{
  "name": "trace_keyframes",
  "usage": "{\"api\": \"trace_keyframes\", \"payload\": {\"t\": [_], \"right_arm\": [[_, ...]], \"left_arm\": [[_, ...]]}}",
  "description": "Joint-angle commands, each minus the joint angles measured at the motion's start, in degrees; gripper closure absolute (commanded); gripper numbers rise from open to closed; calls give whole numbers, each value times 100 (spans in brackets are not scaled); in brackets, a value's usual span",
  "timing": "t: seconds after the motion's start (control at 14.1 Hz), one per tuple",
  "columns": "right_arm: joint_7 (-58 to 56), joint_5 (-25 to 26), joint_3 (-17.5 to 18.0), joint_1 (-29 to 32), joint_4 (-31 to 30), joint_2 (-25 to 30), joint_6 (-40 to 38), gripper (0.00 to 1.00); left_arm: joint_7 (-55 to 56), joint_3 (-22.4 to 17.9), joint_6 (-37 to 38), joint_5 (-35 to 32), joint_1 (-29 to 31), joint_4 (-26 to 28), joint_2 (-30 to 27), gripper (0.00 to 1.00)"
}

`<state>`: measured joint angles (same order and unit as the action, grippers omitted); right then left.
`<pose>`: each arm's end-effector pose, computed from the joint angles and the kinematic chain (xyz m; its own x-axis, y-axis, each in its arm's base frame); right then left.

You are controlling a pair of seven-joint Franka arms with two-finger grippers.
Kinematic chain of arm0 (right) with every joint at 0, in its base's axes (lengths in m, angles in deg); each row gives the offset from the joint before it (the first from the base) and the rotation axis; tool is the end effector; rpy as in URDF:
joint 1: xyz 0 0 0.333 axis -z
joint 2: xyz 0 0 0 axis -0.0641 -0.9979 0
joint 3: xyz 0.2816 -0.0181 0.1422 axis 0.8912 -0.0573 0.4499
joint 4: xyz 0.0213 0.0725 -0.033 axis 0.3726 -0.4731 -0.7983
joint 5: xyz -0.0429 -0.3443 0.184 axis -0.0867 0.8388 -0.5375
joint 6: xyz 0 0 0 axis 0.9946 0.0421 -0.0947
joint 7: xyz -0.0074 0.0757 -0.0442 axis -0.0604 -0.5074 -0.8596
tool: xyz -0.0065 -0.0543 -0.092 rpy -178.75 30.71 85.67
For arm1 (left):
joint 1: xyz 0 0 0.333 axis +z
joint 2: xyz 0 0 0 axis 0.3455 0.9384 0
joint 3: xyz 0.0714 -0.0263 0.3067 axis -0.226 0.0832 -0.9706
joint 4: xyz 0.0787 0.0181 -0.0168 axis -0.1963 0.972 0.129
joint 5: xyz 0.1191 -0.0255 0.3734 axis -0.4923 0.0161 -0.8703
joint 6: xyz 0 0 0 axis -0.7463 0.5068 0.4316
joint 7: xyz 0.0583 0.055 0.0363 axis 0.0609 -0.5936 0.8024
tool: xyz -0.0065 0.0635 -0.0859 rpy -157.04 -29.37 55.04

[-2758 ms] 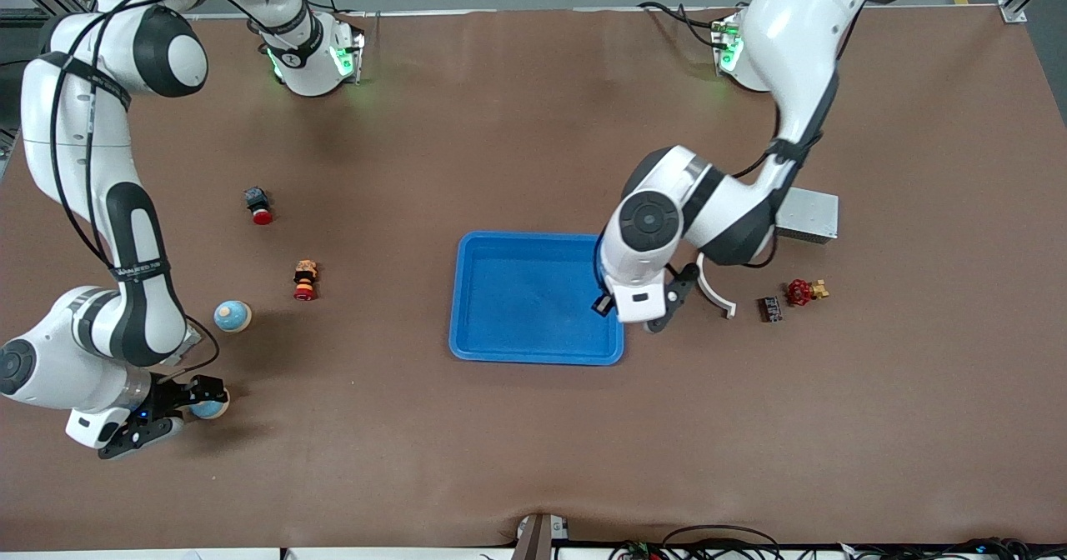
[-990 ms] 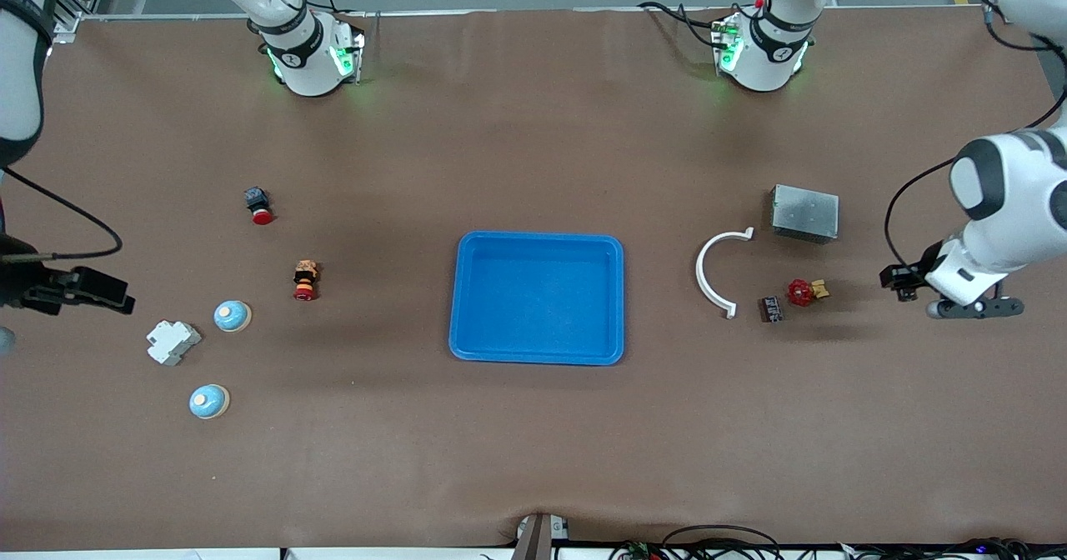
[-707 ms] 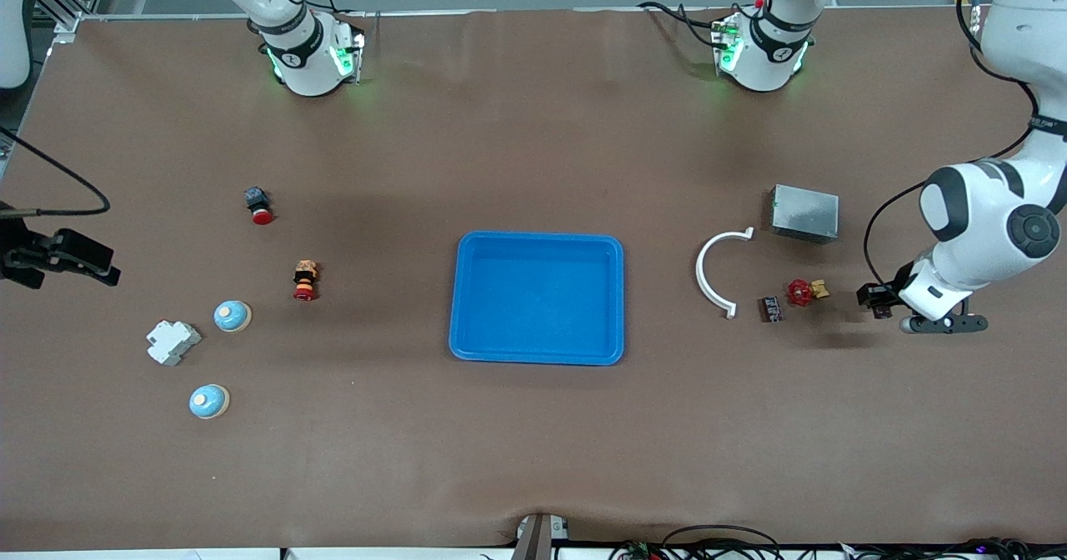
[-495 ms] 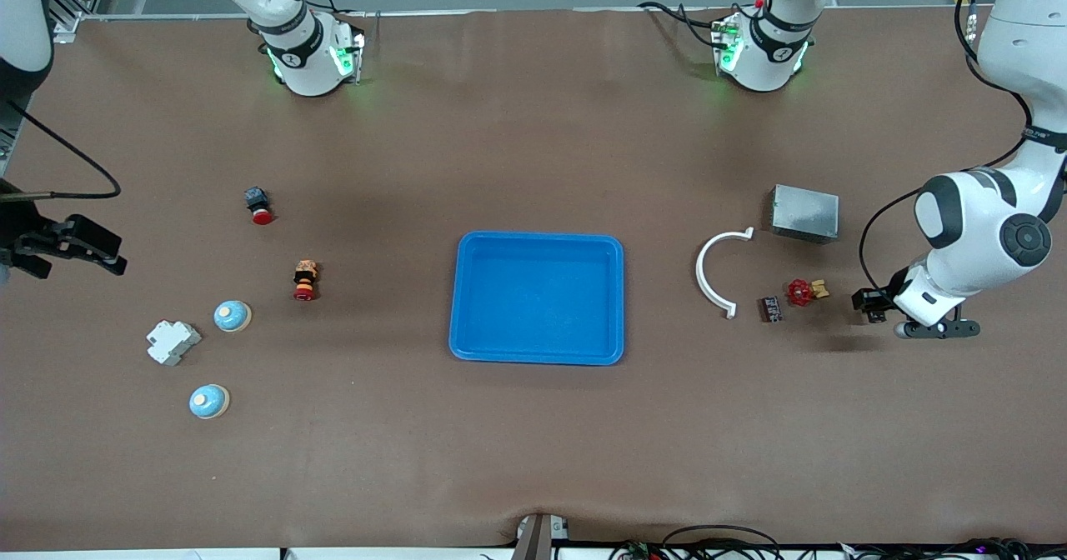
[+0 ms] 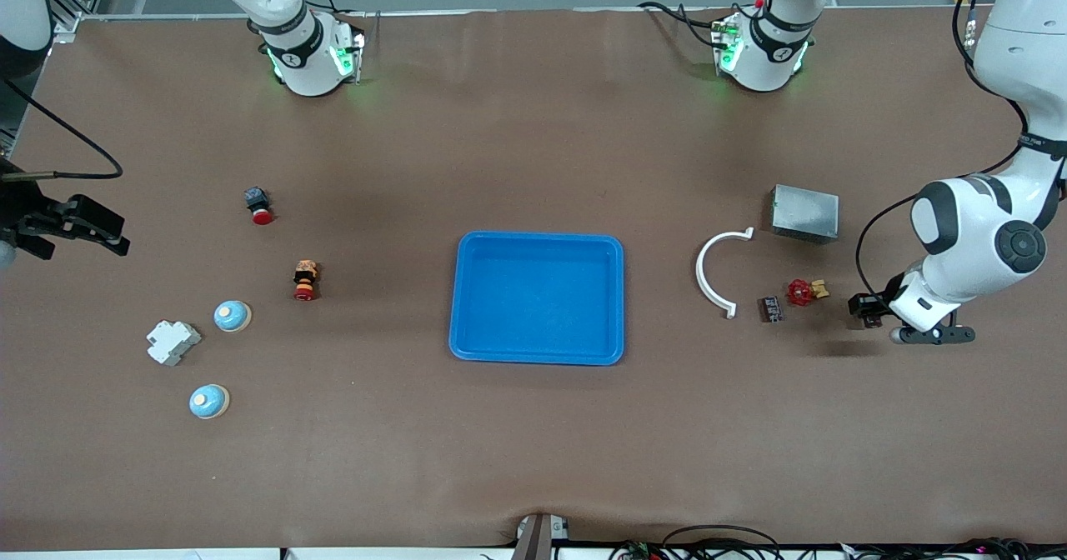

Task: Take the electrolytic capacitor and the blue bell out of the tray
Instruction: 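Lower the capacitor beside the red valve and open the left gripper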

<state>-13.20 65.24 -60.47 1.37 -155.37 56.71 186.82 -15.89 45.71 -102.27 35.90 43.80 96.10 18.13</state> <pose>0.6039 -0.0251 0.5990 0.9941 0.0439 0.0997 0.0430 -0.9990 0.0106 0.6048 0.1116 0.1911 0.9998 -0.0036 0.0192 -0.0040 -0.9998 0.0175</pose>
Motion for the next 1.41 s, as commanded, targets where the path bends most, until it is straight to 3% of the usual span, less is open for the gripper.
{"api": "trace_keyframes", "payload": {"t": [0.0, 0.71, 0.78, 0.85, 0.99, 1.06, 1.13, 1.34], "right_arm": [[-38, 94, 44, 66, -186, 163, -6, 0], [23, 15, 62, 49, 261, 154, -602, 0], [32, 14, 62, 49, 341, 154, -830, 0], [41, 6, 62, 57, 481, 154, -1102, 0], [129, 6, 53, 66, 710, 154, -1692, 0], [138, -47, 53, 66, 720, 163, -1755, 0], [138, -125, 44, 66, 720, 171, -1816, 0], [182, -240, 35, 66, 720, 180, -1966, 0]], "left_arm": [[226, -22, 58, -160, -90, -94, 90, 100], [640, -13, 58, -503, -152, -173, 265, 100], [640, -13, 58, -503, -152, -173, 274, 93], [640, -13, 58, -503, -143, -173, 274, 75], [640, -13, 58, -503, -143, -182, 274, 33], [640, -13, 58, -503, -143, -182, 274, 5], [667, -13, 58, -503, -143, -182, 266, 0], [825, -13, 58, -503, -143, -182, 257, 0]]}}
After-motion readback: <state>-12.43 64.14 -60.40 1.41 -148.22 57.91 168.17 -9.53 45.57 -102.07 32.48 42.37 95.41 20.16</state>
